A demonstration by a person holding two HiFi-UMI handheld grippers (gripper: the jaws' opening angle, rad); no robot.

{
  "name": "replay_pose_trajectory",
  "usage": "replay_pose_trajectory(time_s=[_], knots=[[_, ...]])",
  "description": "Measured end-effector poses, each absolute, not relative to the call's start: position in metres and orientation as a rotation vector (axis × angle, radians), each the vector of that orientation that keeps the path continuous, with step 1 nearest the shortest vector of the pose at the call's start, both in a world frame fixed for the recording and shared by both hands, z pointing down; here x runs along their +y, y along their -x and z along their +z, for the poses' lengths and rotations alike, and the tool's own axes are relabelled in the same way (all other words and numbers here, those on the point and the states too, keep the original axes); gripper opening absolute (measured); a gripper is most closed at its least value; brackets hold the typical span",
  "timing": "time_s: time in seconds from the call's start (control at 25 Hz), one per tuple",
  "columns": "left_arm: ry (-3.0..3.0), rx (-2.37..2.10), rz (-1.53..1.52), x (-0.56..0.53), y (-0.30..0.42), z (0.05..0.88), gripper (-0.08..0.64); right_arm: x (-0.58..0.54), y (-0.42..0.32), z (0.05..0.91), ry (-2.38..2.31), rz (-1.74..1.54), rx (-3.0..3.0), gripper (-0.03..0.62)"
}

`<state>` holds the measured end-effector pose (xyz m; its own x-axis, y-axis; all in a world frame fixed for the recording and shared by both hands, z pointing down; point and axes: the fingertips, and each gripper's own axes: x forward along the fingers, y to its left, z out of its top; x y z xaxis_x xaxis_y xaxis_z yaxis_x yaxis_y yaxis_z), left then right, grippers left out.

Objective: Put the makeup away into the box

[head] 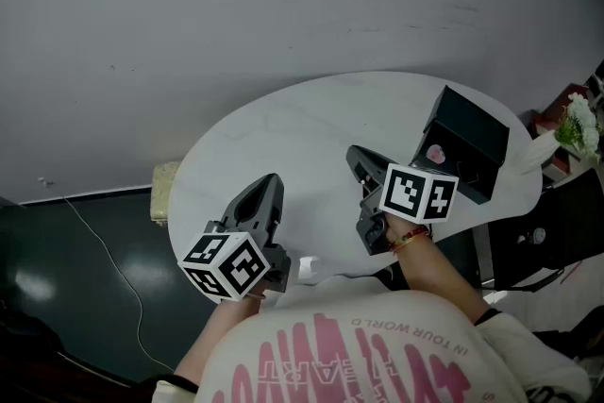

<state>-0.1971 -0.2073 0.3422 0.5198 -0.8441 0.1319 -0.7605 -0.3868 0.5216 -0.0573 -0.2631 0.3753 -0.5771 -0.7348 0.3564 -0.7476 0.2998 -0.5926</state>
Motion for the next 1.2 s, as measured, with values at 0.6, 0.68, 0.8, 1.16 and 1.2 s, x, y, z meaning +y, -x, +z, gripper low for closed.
replay_pose_trajectory(time_s=[0.6,0.68,0.8,1.16,1.2], knots=[[-2.251,-1.436,-0.269,-0.189,0.22,0.335,0.002,-0.23,0.088,0.345,-1.376,0.891,-2.666,-0.003],[-2.246,-1.423,-0.26,-0.187,0.214,0.337,0.002,-0.229,0.085,0.342,-1.359,0.866,-2.688,-0.003],[-2.236,-1.43,-0.263,-0.186,0.205,0.337,0.002,-0.229,0.078,0.34,-1.332,0.853,-2.699,-0.003],[-2.151,-1.481,-0.272,-0.174,0.18,0.336,0.002,-0.217,0.056,0.339,-1.224,0.876,-2.676,-0.003],[-2.147,-1.485,-0.269,-0.172,0.176,0.336,0.002,-0.215,0.053,0.339,-1.218,0.877,-2.676,-0.003]])
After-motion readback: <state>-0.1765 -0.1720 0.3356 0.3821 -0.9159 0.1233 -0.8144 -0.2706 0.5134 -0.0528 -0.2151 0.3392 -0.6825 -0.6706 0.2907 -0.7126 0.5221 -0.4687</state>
